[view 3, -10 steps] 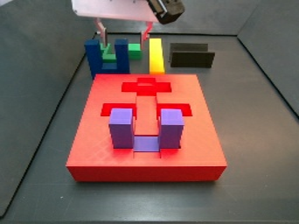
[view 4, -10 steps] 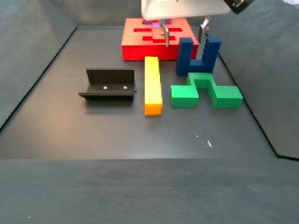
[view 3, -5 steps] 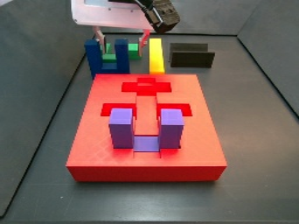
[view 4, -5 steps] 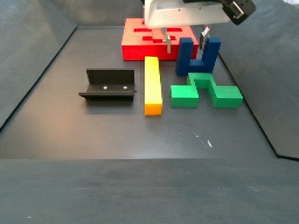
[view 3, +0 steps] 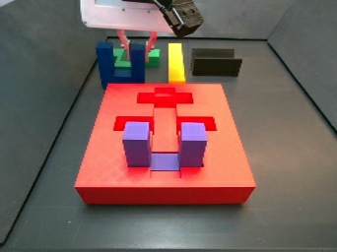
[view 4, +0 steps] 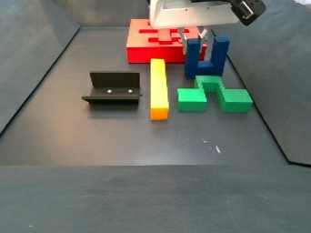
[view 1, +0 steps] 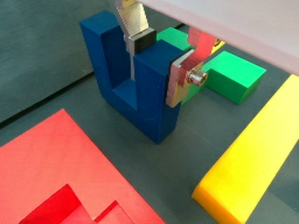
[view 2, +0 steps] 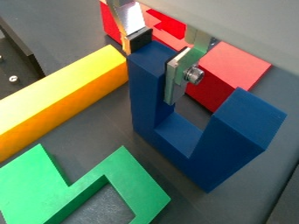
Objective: Pick up the blue object. Move up. Move to above the board. Insert the blue object.
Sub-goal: Pick up the blue object, then move up.
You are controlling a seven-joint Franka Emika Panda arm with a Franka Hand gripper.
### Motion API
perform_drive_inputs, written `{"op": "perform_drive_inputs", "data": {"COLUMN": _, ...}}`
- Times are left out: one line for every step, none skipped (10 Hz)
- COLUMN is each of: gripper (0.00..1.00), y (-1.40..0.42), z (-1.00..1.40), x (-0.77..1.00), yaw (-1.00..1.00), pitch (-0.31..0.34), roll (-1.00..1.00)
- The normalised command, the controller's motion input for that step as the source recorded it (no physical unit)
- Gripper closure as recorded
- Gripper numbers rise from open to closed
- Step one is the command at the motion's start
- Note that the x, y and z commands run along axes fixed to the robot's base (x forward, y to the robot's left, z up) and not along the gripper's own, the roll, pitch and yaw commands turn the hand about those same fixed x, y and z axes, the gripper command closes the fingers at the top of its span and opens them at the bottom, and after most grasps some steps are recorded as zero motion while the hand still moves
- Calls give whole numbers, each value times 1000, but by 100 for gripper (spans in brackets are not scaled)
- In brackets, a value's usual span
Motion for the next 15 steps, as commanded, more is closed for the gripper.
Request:
{"op": "perform_drive_inputs", "data": {"gripper": 100, "y": 0, "z": 0, "x": 0, "yaw": 0, "pitch": 0, "roll": 0}}
{"op": "perform_drive_inputs", "data": {"gripper": 100, "y": 0, "z": 0, "x": 0, "yaw": 0, "pitch": 0, "roll": 0}}
{"op": "perform_drive_inputs", "data": {"gripper": 100, "y": 0, "z": 0, "x": 0, "yaw": 0, "pitch": 0, "roll": 0}}
{"op": "perform_drive_inputs", "data": {"gripper": 100, "y": 0, "z": 0, "x": 0, "yaw": 0, "pitch": 0, "roll": 0}}
{"op": "perform_drive_inputs", "data": {"gripper": 100, "y": 0, "z": 0, "x": 0, "yaw": 0, "pitch": 0, "roll": 0}}
{"op": "perform_drive_inputs", "data": {"gripper": 100, "y": 0, "z": 0, "x": 0, "yaw": 0, "pitch": 0, "roll": 0}}
{"op": "perform_drive_inputs", "data": {"gripper": 100, "y": 0, "z": 0, "x": 0, "yaw": 0, "pitch": 0, "roll": 0}}
{"op": "perform_drive_inputs", "data": {"gripper": 100, "y": 0, "z": 0, "x": 0, "yaw": 0, "pitch": 0, "roll": 0}}
{"op": "perform_drive_inputs", "data": {"gripper": 100, "y": 0, "z": 0, "x": 0, "yaw": 0, "pitch": 0, "roll": 0}}
{"op": "perform_drive_inputs", "data": {"gripper": 100, "y": 0, "z": 0, "x": 0, "yaw": 0, "pitch": 0, "roll": 0}}
{"op": "perform_drive_inputs", "data": {"gripper": 100, "y": 0, "z": 0, "x": 0, "yaw": 0, "pitch": 0, "roll": 0}}
{"op": "perform_drive_inputs", "data": {"gripper": 100, "y": 0, "z": 0, "x": 0, "yaw": 0, "pitch": 0, "roll": 0}}
{"op": "perform_drive_inputs", "data": {"gripper": 100, "y": 0, "z": 0, "x": 0, "yaw": 0, "pitch": 0, "roll": 0}}
{"op": "perform_drive_inputs", "data": {"gripper": 100, "y": 0, "z": 0, "x": 0, "yaw": 0, "pitch": 0, "roll": 0}}
{"op": "perform_drive_inputs", "data": {"gripper": 100, "y": 0, "z": 833, "x": 0, "yaw": 0, "pitch": 0, "roll": 0}}
